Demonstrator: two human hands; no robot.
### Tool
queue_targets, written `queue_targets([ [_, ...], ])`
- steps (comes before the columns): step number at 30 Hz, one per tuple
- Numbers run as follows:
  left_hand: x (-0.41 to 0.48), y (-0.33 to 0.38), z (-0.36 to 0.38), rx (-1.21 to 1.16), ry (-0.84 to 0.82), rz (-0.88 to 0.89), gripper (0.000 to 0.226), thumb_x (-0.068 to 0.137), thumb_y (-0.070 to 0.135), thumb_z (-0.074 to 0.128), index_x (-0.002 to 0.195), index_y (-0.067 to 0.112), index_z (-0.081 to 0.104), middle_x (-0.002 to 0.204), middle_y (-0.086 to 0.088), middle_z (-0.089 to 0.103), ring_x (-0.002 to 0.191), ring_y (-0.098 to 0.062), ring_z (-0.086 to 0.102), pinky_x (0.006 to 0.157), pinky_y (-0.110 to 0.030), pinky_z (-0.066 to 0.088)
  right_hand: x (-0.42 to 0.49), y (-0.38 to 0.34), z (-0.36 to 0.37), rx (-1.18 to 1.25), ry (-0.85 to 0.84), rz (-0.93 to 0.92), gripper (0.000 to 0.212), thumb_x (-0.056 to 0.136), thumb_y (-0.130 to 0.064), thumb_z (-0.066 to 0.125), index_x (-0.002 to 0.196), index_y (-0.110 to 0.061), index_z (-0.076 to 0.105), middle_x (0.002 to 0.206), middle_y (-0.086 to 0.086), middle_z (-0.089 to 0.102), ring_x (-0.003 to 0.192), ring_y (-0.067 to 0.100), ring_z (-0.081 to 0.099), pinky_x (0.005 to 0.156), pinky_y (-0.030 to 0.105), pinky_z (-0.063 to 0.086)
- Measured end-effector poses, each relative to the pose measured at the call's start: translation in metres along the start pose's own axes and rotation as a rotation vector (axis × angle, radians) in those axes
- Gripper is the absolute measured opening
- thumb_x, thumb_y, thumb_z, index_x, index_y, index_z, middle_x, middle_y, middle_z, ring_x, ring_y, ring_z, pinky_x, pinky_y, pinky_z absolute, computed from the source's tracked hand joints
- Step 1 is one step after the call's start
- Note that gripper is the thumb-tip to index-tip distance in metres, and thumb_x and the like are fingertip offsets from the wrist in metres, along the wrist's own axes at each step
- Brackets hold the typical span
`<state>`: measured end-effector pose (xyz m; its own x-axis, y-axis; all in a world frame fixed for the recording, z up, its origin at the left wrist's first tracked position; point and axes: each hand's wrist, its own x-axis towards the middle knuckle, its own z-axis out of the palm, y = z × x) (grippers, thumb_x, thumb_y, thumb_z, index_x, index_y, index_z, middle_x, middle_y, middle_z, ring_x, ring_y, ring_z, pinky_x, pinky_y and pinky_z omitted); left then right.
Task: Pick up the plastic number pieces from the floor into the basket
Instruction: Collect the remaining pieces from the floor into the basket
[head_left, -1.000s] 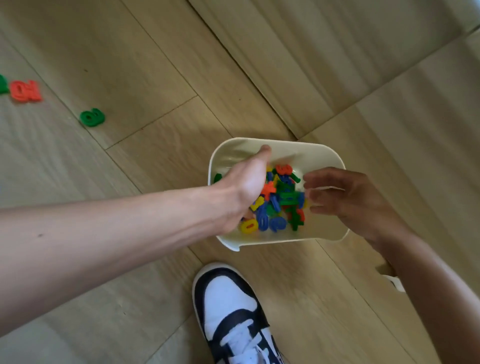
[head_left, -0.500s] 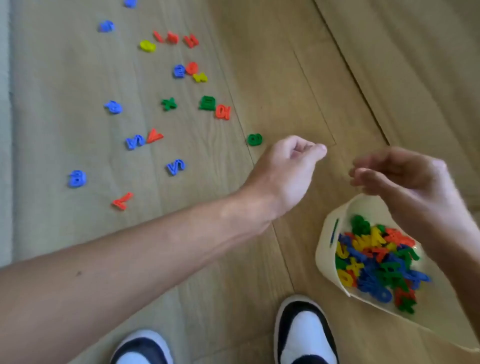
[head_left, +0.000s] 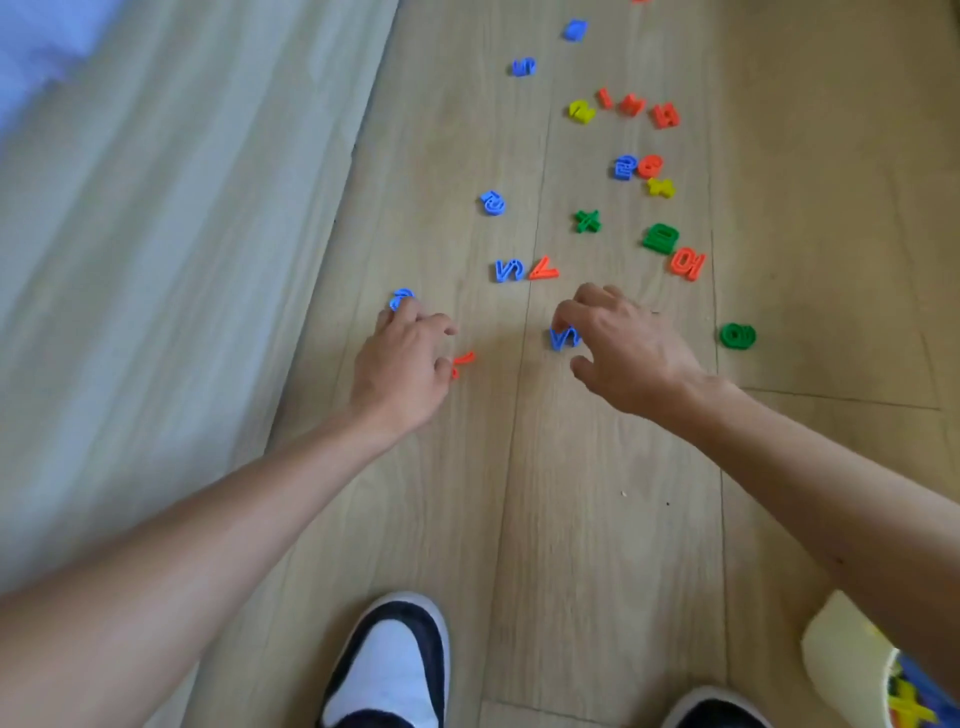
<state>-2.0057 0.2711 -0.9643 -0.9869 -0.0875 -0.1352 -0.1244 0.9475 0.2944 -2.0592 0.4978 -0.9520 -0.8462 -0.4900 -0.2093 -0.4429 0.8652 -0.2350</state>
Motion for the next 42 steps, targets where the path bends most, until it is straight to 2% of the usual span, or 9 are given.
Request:
queue_targets([
  [3, 0.004, -0.004, 0.004, 0.022, -0.021, 0.043, 0.032, 0.086, 0.027, 0.065, 0.117, 0.024, 0.065, 0.115, -0.002, 0.053, 0.112, -0.023, 0.053, 0.078, -0.038, 0.050, 0.005, -0.003, 0.010, -0.045, 0.032, -0.038, 0.033, 0.088, -0.009, 0.059, 0.119, -0.022, 0.056, 0.119, -0.001, 0.053, 0.112, 0.021, 0.049, 0.077, 0.039, 0.050],
  [7, 0.007, 0.002, 0.008, 0.001, -0.041, 0.076, 0.020, 0.085, 0.035, 0.067, 0.100, 0.023, 0.069, 0.100, -0.001, 0.056, 0.095, -0.024, 0.060, 0.072, -0.039, 0.051, 0.012, -0.002, 0.017, -0.075, 0.068, -0.070, 0.029, 0.089, -0.006, 0.053, 0.113, -0.021, 0.058, 0.115, -0.002, 0.056, 0.108, 0.021, 0.051, 0.080, 0.038, 0.050],
  [15, 0.005, 0.000, 0.017, 0.022, -0.039, 0.149, 0.010, 0.089, 0.020, 0.059, 0.091, 0.014, 0.067, 0.095, -0.002, 0.057, 0.088, -0.025, 0.059, 0.070, -0.041, 0.048, 0.019, 0.006, 0.027, -0.129, 0.086, -0.082, 0.020, 0.088, -0.005, 0.057, 0.103, -0.018, 0.059, 0.103, 0.001, 0.059, 0.097, 0.024, 0.055, 0.084, 0.037, 0.047],
  [22, 0.039, -0.028, 0.004, 0.027, 0.213, 0.057, 0.007, 0.080, 0.019, 0.062, 0.085, 0.017, 0.067, 0.098, -0.003, 0.056, 0.095, -0.027, 0.051, 0.077, -0.042, 0.046, 0.027, 0.011, 0.026, -0.137, 0.040, -0.088, 0.009, 0.083, -0.017, 0.058, 0.091, -0.018, 0.055, 0.090, 0.001, 0.058, 0.087, 0.026, 0.055, 0.081, 0.036, 0.041],
  [27, 0.063, -0.044, 0.004, 0.038, 0.179, 0.011, 0.005, 0.081, 0.017, 0.063, 0.084, 0.017, 0.068, 0.099, -0.005, 0.058, 0.094, -0.028, 0.053, 0.066, -0.029, 0.037, 0.058, 0.009, 0.006, 0.069, 0.086, -0.059, 0.015, 0.075, -0.020, 0.065, 0.085, -0.019, 0.053, 0.082, -0.001, 0.056, 0.074, 0.027, 0.053, 0.067, 0.033, 0.035],
  [32, 0.065, -0.045, 0.009, -0.044, 0.140, 0.017, 0.004, 0.081, 0.009, 0.066, 0.083, 0.012, 0.063, 0.094, -0.007, 0.057, 0.086, -0.028, 0.056, 0.068, -0.034, 0.042, 0.107, 0.003, -0.007, 0.173, 0.121, -0.095, 0.016, 0.074, -0.015, 0.063, 0.088, -0.016, 0.057, 0.087, 0.002, 0.060, 0.078, 0.029, 0.056, 0.068, 0.040, 0.047],
  [35, 0.065, -0.045, 0.009, -0.125, 0.133, 0.022, 0.016, 0.078, 0.006, 0.070, 0.092, 0.011, 0.064, 0.097, -0.009, 0.056, 0.086, -0.025, 0.057, 0.072, -0.025, 0.037, 0.123, 0.001, 0.001, 0.124, 0.089, -0.136, 0.017, 0.079, -0.014, 0.062, 0.095, -0.015, 0.059, 0.093, 0.004, 0.061, 0.083, 0.030, 0.059, 0.070, 0.036, 0.041],
  [39, 0.069, -0.042, 0.008, -0.310, 0.084, -0.065, 0.026, 0.074, 0.006, 0.076, 0.098, 0.013, 0.069, 0.098, -0.007, 0.054, 0.073, -0.006, 0.053, 0.064, -0.002, 0.034, 0.132, 0.004, 0.012, 0.050, 0.029, -0.138, 0.037, 0.084, -0.020, 0.064, 0.121, -0.021, 0.059, 0.113, 0.002, 0.057, 0.097, 0.029, 0.059, 0.067, 0.034, 0.040],
  [42, 0.071, -0.037, 0.010, -0.326, 0.036, -0.099, 0.024, 0.070, 0.004, 0.076, 0.089, 0.017, 0.070, 0.096, -0.005, 0.058, 0.072, -0.011, 0.058, 0.059, -0.002, 0.034, 0.136, 0.003, 0.014, 0.069, 0.016, -0.156, 0.037, 0.087, -0.016, 0.064, 0.123, -0.018, 0.062, 0.114, 0.004, 0.055, 0.096, 0.028, 0.060, 0.065, 0.034, 0.042],
])
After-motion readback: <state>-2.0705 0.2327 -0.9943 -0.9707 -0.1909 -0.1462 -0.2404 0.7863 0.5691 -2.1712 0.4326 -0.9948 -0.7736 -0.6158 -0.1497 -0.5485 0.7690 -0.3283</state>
